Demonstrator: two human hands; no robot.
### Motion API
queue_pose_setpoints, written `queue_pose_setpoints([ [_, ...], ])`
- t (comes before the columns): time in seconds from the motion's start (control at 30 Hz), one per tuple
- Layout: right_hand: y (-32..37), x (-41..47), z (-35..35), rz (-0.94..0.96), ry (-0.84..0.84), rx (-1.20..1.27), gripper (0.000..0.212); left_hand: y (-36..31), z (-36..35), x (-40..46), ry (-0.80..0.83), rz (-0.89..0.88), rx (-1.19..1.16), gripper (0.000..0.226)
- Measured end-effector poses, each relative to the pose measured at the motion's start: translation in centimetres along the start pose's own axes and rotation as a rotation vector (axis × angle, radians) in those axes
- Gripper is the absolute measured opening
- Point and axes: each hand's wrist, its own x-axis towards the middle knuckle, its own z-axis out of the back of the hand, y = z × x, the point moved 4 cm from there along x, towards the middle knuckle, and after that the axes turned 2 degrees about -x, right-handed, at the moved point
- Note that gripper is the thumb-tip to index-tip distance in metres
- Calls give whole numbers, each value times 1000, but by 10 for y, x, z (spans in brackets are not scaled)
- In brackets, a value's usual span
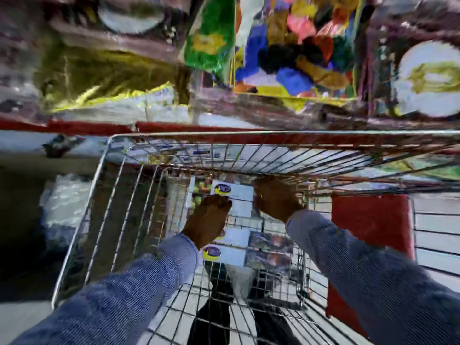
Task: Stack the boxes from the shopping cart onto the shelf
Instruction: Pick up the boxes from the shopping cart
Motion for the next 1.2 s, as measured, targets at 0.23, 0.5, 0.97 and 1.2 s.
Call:
queue_pose_setpoints([
  [0.23,8,15,-19,64,71,-91,58,9,-27,-3,104,-192,192,56],
  [0.5,7,24,-19,116,97,-166,60,0,-21,11,112,-112,306,61],
  [0.97,25,-32,68,191,-6,-234,49,-30,56,-17,182,-133,34,49],
  [1.2,58,-112,200,251,-81,-228,54,-77,188,-73,-15,-291,92,64],
])
